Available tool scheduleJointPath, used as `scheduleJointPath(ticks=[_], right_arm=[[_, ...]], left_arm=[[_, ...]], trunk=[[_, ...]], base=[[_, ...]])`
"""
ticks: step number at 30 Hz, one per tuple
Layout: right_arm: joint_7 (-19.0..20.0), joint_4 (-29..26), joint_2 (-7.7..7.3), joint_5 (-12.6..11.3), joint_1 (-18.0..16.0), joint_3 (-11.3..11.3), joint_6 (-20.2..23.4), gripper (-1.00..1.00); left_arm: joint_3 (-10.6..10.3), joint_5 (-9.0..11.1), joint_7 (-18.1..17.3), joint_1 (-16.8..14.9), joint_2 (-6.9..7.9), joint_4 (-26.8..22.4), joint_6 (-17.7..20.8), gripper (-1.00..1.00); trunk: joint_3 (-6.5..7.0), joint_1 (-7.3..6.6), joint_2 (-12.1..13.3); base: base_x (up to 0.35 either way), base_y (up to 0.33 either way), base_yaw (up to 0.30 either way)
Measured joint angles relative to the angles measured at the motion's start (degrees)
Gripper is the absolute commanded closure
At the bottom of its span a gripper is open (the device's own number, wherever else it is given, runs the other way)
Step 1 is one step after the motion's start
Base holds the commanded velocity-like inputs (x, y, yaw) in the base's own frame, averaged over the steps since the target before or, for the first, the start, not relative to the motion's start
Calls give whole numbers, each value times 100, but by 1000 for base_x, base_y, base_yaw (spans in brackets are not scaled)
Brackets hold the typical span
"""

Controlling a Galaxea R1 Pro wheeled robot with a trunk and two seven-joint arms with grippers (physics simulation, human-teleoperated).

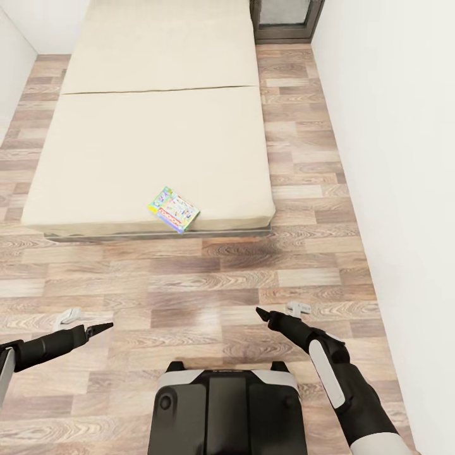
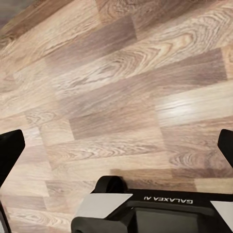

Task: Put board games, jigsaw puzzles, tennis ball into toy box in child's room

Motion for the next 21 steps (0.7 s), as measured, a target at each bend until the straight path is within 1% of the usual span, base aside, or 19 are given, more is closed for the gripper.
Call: scheduleJointPath(ticks=[21], right_arm=[[-2, 0, 1, 0, 0, 25, -2, -100]], left_arm=[[-4, -3, 0, 0, -5, 0, 0, -100]], trunk=[[201, 0, 0]], base=[[0, 0, 0]])
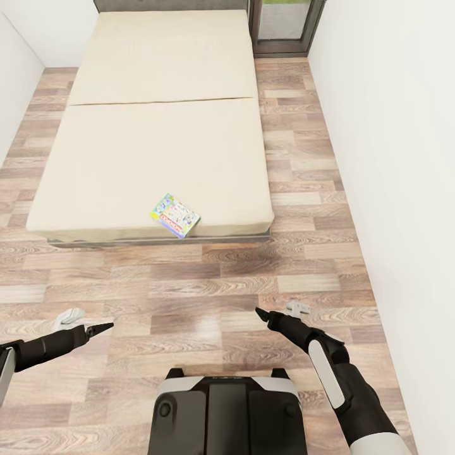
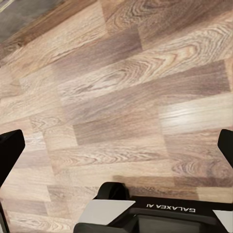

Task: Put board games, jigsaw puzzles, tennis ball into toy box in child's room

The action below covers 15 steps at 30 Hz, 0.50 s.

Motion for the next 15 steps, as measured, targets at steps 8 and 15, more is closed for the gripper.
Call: scheduleJointPath(ticks=[8, 15], right_arm=[[4, 0, 0, 0, 0, 6, 0, -100], [5, 0, 0, 0, 0, 6, 0, -100]], left_arm=[[-1, 0, 0, 0, -1, 0, 0, -100], [-1, -1, 13, 0, -1, 0, 0, -100]], trunk=[[76, 0, 0], [143, 0, 0]], base=[[0, 0, 0], [0, 0, 0]])
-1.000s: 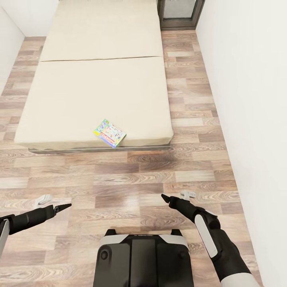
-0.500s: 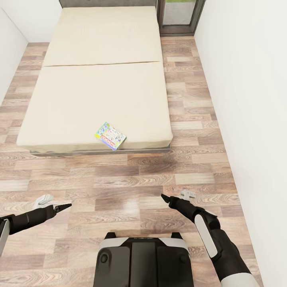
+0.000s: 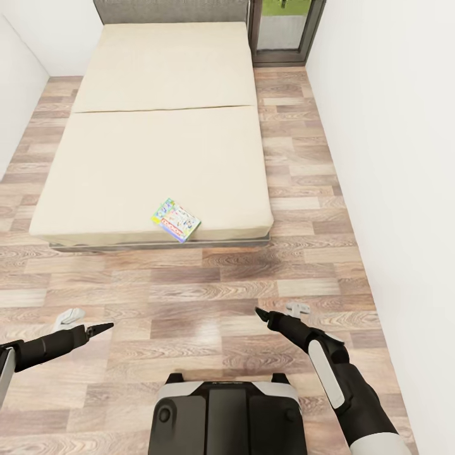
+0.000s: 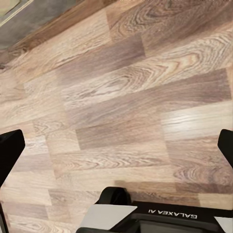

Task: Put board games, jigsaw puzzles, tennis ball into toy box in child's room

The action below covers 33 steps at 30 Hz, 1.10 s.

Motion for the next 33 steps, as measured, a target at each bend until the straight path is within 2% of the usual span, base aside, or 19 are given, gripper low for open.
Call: scheduleJointPath(ticks=[33], right_arm=[[0, 0, 0, 0, 0, 36, 0, -100]], left_arm=[[0, 8, -13, 0, 0, 0, 0, -100]], trunk=[[315, 0, 0]], base=[[0, 0, 0]])
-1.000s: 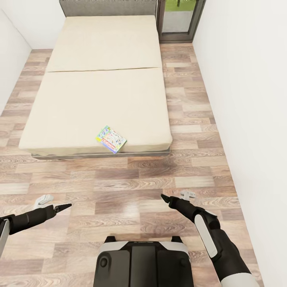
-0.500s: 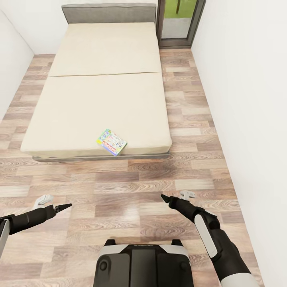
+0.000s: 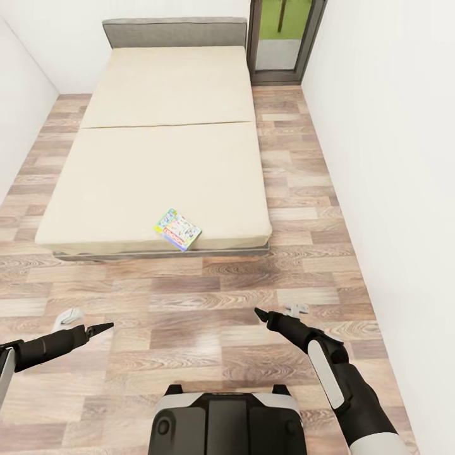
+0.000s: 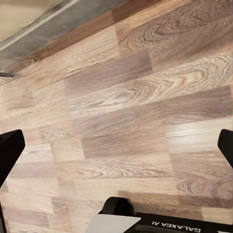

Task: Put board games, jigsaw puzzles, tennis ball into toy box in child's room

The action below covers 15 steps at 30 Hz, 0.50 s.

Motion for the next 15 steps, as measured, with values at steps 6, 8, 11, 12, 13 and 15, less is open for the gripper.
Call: scheduleJointPath(ticks=[6, 8, 11, 12, 13, 15], right_arm=[[0, 0, 0, 0, 0, 0, 0, -100], [0, 0, 0, 0, 0, 0, 0, -100], [0, 0, 0, 0, 0, 0, 0, -100], [0, 0, 0, 0, 0, 0, 0, -100], [0, 0, 0, 0, 0, 0, 0, -100], [0, 0, 0, 0, 0, 0, 0, -100]], left_arm=[[0, 0, 0, 0, 0, 0, 0, -100], [0, 0, 0, 0, 0, 0, 0, -100], [0, 0, 0, 0, 0, 0, 0, -100], [0, 0, 0, 0, 0, 0, 0, -100], [0, 0, 0, 0, 0, 0, 0, -100], [0, 0, 0, 0, 0, 0, 0, -100]], trunk=[[57, 0, 0], [76, 0, 0], [105, 0, 0], [115, 0, 0], [124, 0, 0], [143, 0, 0]], base=[[0, 0, 0], [0, 0, 0], [0, 0, 0], [0, 0, 0], [0, 0, 0], [0, 0, 0]])
